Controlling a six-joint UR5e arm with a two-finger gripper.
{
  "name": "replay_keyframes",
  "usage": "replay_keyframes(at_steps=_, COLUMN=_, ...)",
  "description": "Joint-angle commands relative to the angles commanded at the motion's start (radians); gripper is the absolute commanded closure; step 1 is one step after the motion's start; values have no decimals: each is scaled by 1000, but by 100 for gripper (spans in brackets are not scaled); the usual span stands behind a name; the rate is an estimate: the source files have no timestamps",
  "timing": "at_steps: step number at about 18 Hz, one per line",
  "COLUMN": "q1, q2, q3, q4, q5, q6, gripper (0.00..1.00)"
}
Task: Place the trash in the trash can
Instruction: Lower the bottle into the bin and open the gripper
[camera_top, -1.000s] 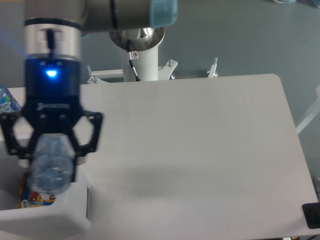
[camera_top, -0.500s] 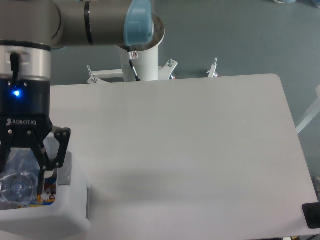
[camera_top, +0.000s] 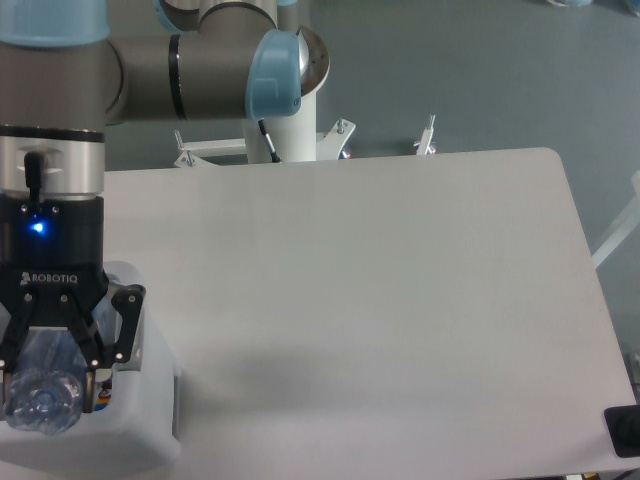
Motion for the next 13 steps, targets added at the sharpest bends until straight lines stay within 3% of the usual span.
replay_keyframes(at_steps=7, q1=8, q2=9, q3=-3, q4=-2, q5=5, q6=14, gripper=0)
replay_keyframes(at_steps=9, q1=30, q2=20, q3=-21, q4=-5, q5=62, q6=22, gripper=0)
replay_keyframes(at_steps=13, q1=110, q2=34, q3=-61, q4=-15, q5=182, q6=201, gripper=0)
